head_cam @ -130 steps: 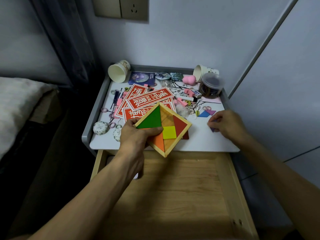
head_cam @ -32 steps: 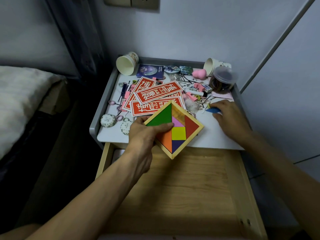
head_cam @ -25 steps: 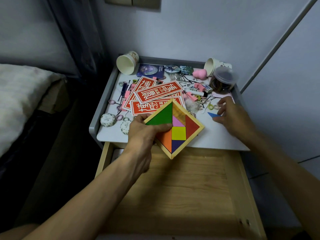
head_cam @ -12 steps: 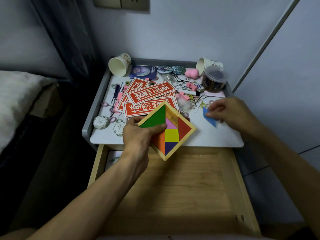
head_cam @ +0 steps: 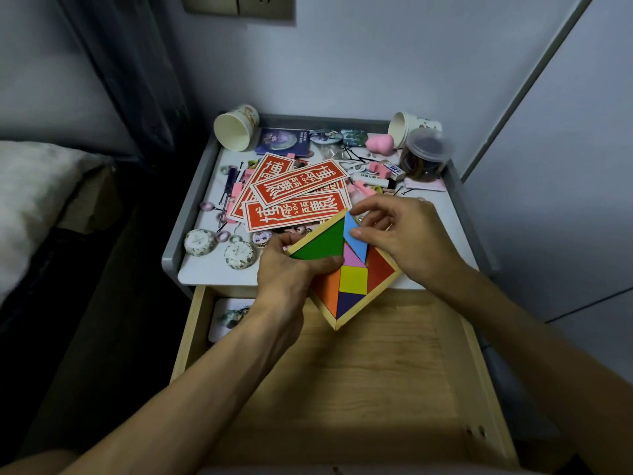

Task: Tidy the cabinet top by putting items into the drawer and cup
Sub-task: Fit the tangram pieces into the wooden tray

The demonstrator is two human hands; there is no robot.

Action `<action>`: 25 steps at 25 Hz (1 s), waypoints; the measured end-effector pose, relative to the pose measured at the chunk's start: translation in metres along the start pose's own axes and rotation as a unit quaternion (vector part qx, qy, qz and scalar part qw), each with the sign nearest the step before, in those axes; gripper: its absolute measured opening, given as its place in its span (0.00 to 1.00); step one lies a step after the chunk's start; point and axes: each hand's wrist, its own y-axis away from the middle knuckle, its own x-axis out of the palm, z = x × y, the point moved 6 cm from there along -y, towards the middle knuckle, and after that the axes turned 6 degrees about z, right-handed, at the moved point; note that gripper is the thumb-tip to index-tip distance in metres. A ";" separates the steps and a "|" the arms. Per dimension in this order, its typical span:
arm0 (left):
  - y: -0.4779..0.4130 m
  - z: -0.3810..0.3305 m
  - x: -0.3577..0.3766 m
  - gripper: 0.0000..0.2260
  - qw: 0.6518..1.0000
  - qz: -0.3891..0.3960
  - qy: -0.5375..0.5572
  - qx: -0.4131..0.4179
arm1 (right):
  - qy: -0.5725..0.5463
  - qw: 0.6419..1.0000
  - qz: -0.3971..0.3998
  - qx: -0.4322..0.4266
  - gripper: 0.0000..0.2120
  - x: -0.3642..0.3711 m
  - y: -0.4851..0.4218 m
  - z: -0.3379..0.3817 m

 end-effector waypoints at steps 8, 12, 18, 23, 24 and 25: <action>0.002 -0.008 -0.008 0.25 0.999 -0.018 0.024 0.018 | -0.153 0.964 0.117 0.181 0.14 0.018 0.007 -0.016; 0.003 -0.016 -0.020 0.25 0.999 -0.020 0.046 0.012 | -0.230 0.943 0.149 0.189 0.11 0.027 0.015 -0.013; 0.009 -0.048 -0.052 0.13 0.985 0.072 -0.155 -0.008 | -0.299 0.924 0.113 0.209 0.09 0.054 0.018 0.008; 0.014 -0.074 -0.082 0.09 0.980 0.061 -0.184 0.041 | -0.420 0.860 0.153 0.245 0.12 0.066 0.027 0.027; 0.013 -0.075 -0.086 0.10 0.986 0.055 -0.155 0.038 | -0.449 0.842 0.161 0.251 0.11 0.071 0.029 0.031; 0.013 -0.075 -0.087 0.12 0.990 0.052 -0.126 0.034 | -0.465 0.831 0.167 0.254 0.11 0.076 0.030 0.035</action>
